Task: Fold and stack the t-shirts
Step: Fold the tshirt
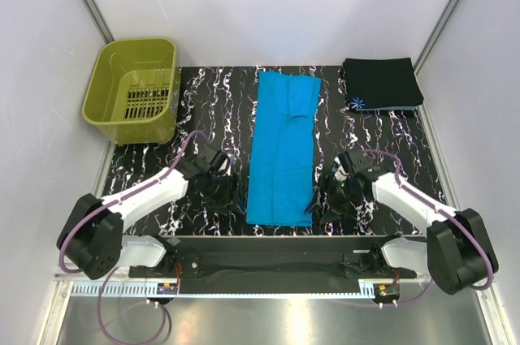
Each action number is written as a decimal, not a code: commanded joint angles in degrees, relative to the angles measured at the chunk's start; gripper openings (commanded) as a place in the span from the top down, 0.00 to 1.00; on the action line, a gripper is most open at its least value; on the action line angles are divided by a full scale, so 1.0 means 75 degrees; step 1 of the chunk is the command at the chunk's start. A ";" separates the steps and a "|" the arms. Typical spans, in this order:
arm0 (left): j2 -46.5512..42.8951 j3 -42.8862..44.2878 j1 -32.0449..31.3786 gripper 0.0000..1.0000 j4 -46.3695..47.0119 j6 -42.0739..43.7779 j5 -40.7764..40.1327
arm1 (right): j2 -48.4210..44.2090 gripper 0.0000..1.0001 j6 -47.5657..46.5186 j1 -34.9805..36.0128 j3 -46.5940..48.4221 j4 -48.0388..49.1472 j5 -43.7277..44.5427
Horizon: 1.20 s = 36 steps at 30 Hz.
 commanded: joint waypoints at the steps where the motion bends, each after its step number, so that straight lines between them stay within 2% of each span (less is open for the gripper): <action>1: 0.0242 -0.0141 0.0044 0.37 0.0598 0.0301 0.0466 | -0.0327 0.31 0.0950 0.0166 -0.0725 0.1565 -0.0355; 4: 0.0652 -0.0119 0.0044 0.36 0.0774 0.0266 0.0560 | -0.0211 0.25 0.0940 0.0214 -0.0915 0.1707 -0.0156; 11: 0.1380 0.0151 0.0044 0.35 0.1079 -0.0098 0.0491 | 0.0563 0.25 0.0775 0.0296 -0.0775 0.1943 0.0101; 19: 0.1919 0.0069 0.0009 0.34 0.1372 -0.0472 0.0560 | 0.0529 0.40 0.0858 0.0296 -0.0787 0.1884 0.0723; 30: 0.2294 -0.0060 -0.0108 0.40 0.1525 -0.0695 0.0490 | 0.1207 0.46 0.0530 0.0296 -0.0623 0.2036 0.0291; 33: 0.2376 -0.0177 -0.0108 0.43 0.1560 -0.0660 0.0490 | 0.1325 0.51 0.0494 0.0296 -0.0576 0.2083 0.0208; 34: 0.2400 -0.0223 -0.0108 0.46 0.1571 -0.0660 0.0490 | 0.1383 0.56 0.0494 0.0307 -0.0587 0.2095 0.0184; 35: 0.2400 -0.0247 -0.0108 0.48 0.1641 -0.0649 0.0490 | 0.1395 0.65 0.0517 0.0296 -0.0611 0.2106 0.0173; 36: 0.2411 -0.0305 -0.0108 0.54 0.1677 -0.0695 0.0490 | 0.1396 0.71 0.0552 0.0296 -0.0646 0.2095 0.0173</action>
